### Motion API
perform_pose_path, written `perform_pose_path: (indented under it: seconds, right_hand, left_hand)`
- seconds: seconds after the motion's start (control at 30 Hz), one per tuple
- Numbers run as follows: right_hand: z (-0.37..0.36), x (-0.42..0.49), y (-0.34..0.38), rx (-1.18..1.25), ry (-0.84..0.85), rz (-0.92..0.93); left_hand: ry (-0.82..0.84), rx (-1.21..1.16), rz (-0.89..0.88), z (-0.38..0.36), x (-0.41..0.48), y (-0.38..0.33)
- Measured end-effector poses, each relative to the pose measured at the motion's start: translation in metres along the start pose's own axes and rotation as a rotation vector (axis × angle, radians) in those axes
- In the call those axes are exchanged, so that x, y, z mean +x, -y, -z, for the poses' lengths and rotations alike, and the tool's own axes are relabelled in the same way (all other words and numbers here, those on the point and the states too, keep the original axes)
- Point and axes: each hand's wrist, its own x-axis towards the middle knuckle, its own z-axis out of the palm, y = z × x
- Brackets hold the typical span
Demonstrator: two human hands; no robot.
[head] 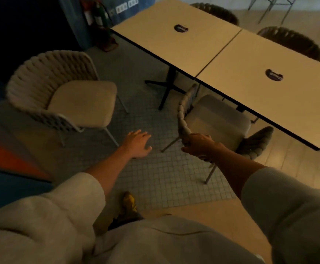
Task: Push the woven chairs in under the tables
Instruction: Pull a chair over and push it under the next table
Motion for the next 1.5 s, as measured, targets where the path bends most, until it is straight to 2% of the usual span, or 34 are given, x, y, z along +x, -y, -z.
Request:
perform_pose_path:
  seconds: [0.2, 0.37, 0.63, 0.87, 1.2, 1.4, 1.5]
  right_hand:
    - [0.020, 0.053, 0.086, -0.099, 0.030, 0.074]
    - [0.042, 0.100, 0.180, -0.109, 0.047, 0.176]
    - [0.053, 0.170, 0.294, -0.129, 0.066, 0.217]
    - [0.065, 0.207, 0.368, -0.182, 0.067, 0.278]
    - [0.066, 0.276, 0.471, -0.256, 0.158, 0.437]
    - [0.076, 0.333, 0.523, -0.255, 0.124, 0.478]
    - [0.088, 0.357, 0.544, -0.239, 0.162, 0.482]
  left_hand:
    - [-0.021, -0.016, 0.109, 0.004, -0.025, 0.096]
    - [-0.008, 0.017, 0.236, 0.011, -0.062, 0.206]
    - [0.030, 0.057, 0.376, 0.027, -0.102, 0.345]
    - [-0.026, 0.056, 0.416, 0.035, -0.120, 0.412]
    - [0.019, -0.012, 0.547, 0.023, -0.140, 0.490]
    - [0.047, -0.041, 0.611, 0.042, -0.131, 0.551]
    - [0.050, -0.027, 0.592, 0.062, -0.119, 0.582]
